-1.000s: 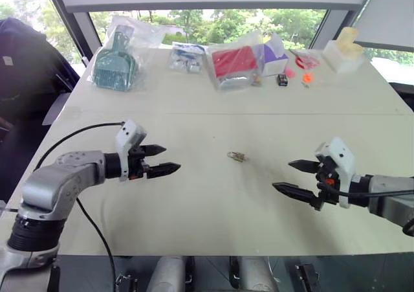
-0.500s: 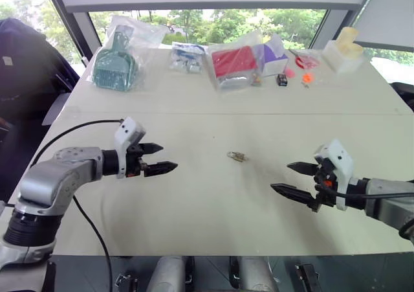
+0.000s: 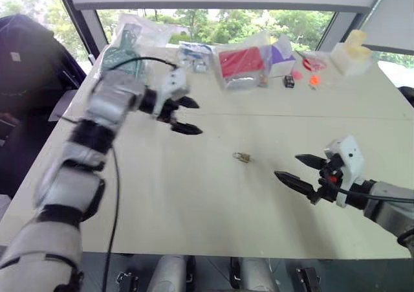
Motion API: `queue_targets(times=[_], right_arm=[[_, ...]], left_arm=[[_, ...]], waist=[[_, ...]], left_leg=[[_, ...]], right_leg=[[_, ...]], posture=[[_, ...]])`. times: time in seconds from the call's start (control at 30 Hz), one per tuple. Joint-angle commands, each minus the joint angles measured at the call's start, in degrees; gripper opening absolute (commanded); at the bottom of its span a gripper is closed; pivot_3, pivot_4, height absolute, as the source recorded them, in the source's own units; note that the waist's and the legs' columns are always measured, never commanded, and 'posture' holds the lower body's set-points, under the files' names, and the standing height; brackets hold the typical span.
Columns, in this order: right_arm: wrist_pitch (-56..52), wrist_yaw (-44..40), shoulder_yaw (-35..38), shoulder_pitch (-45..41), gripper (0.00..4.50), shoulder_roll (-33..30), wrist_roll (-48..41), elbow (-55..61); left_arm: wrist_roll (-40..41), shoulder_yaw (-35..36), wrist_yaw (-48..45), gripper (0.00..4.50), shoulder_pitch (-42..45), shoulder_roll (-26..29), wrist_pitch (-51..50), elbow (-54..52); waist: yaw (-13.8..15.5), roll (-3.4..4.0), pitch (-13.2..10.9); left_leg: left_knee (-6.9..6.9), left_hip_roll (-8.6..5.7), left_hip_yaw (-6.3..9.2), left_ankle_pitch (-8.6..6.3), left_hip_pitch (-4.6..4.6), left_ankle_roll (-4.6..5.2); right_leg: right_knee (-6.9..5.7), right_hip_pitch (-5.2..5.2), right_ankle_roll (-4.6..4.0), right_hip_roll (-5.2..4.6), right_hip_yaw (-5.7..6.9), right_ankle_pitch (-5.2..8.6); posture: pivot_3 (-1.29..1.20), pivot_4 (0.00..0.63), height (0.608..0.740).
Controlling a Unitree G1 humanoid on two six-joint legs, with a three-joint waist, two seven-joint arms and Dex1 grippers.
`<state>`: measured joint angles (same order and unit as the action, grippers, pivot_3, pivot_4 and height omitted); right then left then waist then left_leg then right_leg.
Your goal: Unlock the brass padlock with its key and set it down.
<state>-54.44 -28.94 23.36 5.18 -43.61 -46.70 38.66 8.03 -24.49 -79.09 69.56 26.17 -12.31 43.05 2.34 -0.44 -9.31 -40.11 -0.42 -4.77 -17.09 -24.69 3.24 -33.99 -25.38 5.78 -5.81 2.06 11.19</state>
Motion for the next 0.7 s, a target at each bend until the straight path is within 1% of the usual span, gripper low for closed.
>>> queue_targets(times=[0.03, 0.1, 0.17, 0.3, 0.4, 0.5, 0.7], right_arm=[[1.0, 3.8, 0.5, 1.4, 4.46, 2.9, -0.4, 4.2], [1.1, 5.8, 0.0, 2.2, 4.46, 4.6, -0.1, 5.5], [1.2, 8.4, 0.0, 3.8, 4.46, 6.8, -0.1, 7.5], [1.4, 11.9, 0.0, 6.7, 4.46, 9.7, 0.2, 10.5], [1.8, 14.0, 0.2, 7.8, 4.46, 11.0, 0.2, 11.9], [2.1, 15.4, 1.2, 9.2, 4.46, 11.9, -0.2, 13.0], [2.6, 16.9, 0.9, 9.8, 4.46, 11.9, -0.8, 13.6]], left_arm=[[-7.7, -3.8, -1.4, 4.5, 7.4, -8.9, 13.6, 14.4], [-10.6, -4.3, 0.1, 4.5, 10.2, -13.6, 18.2, 21.4], [-13.1, -4.1, 3.6, 4.5, 12.4, -18.6, 20.5, 26.6], [-17.5, -4.1, 6.1, 4.5, 13.4, -24.6, 21.7, 31.9], [-20.6, -4.3, 7.2, 4.5, 12.7, -27.2, 21.6, 33.5], [-23.9, -5.1, 8.4, 4.5, 11.6, -28.4, 22.0, 34.3], [-28.9, -5.8, 9.9, 4.5, 9.4, -28.7, 21.2, 35.2]], waist=[[0.0, -0.03, 0.0], [-0.2, -0.03, 0.0], [-0.1, -0.08, 0.0], [-0.1, -0.08, 0.0], [-0.1, -0.09, -0.1], [-0.1, -0.08, 0.0], [-0.1, -0.08, 0.0]], left_leg=[[-0.05, -0.05, -0.02, -0.05, -0.06, 0.09], [-0.12, -0.09, -0.05, -0.13, -0.13, 0.24], [-0.12, -0.09, -0.13, -0.18, -0.14, 0.33], [-0.13, -0.08, -0.03, -0.19, -0.14, 0.34], [-0.18, -0.05, -0.02, -0.19, -0.12, 0.34], [-0.23, -0.02, 0.01, -0.19, -0.11, 0.33], [-0.23, 0.02, 0.04, -0.19, -0.05, 0.33]], right_leg=[[0.03, -0.03, 0.01, 0.0, -0.02, -0.01], [0.07, -0.04, 0.03, -0.03, -0.03, -0.01], [0.07, -0.08, 0.05, -0.04, -0.13, -0.02], [0.03, -0.08, 0.11, -0.03, -0.06, 0.01], [-0.03, -0.08, 0.12, -0.01, -0.06, 0.01], [-0.08, -0.07, 0.12, 0.02, -0.06, 0.01], [-0.11, -0.03, 0.13, 0.05, -0.06, 0.01]], posture=[[0.0, 0.15, 0.74], [0.0, 0.15, 0.74], [0.0, 0.15, 0.74], [0.0, 0.15, 0.74], [0.0, 0.15, 0.74], [0.0, 0.15, 0.74], [0.0, 0.15, 0.74]])
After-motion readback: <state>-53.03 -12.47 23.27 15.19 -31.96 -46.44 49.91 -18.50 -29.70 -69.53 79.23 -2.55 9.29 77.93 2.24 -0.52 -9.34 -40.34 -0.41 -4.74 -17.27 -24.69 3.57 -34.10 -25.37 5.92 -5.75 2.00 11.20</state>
